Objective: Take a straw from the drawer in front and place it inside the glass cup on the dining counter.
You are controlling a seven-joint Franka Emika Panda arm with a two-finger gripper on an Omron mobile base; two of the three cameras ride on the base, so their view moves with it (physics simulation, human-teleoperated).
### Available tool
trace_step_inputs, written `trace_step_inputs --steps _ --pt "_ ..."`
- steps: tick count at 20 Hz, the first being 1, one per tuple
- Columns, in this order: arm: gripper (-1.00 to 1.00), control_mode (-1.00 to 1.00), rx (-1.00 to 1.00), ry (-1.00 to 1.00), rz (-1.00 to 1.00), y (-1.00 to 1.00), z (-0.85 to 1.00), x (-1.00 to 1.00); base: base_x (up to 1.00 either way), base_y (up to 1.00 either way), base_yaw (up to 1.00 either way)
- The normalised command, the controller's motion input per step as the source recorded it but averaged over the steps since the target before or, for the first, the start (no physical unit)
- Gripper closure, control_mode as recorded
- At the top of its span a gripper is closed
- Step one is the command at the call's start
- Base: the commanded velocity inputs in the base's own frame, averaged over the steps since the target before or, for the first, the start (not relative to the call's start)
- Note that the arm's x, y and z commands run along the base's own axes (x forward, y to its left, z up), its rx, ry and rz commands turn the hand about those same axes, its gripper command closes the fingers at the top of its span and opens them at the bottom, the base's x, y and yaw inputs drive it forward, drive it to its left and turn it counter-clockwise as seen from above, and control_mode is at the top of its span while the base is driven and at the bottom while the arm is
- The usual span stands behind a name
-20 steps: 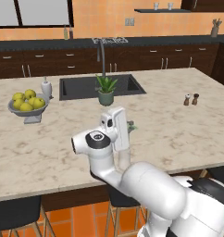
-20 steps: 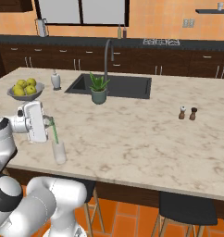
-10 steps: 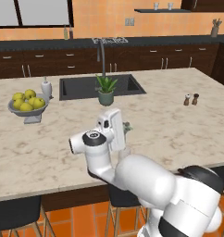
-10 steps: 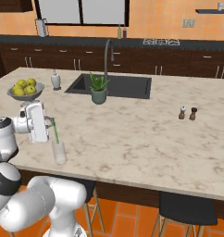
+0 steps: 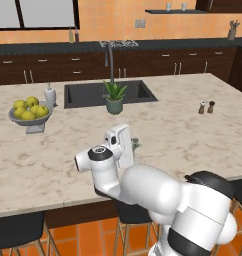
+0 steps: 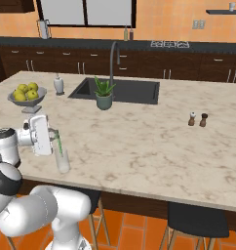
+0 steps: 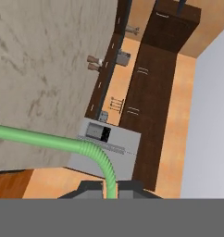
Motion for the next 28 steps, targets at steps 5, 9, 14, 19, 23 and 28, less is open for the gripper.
trace_step_inputs --steps 5,9,14,19,23,28 --pt "1.00 -1.00 0.00 0.03 0.00 0.00 -0.27 0.01 0.00 0.00 0.00" --pt "-1.00 -1.00 0.00 0.05 0.00 -0.03 -0.12 0.01 0.00 0.00 0.00" --pt "-1.00 -1.00 0.04 0.05 0.00 -0.12 0.00 0.03 0.00 0.00 0.00" --pt "-1.00 -1.00 0.13 0.09 0.00 -0.09 0.00 0.00 0.00 0.00 0.00" --pt "-1.00 -1.00 0.17 0.10 0.00 0.00 0.10 0.00 0.00 0.00 0.00" --pt "-1.00 -1.00 0.20 0.12 -0.01 -0.05 0.09 0.02 0.00 0.00 0.00"
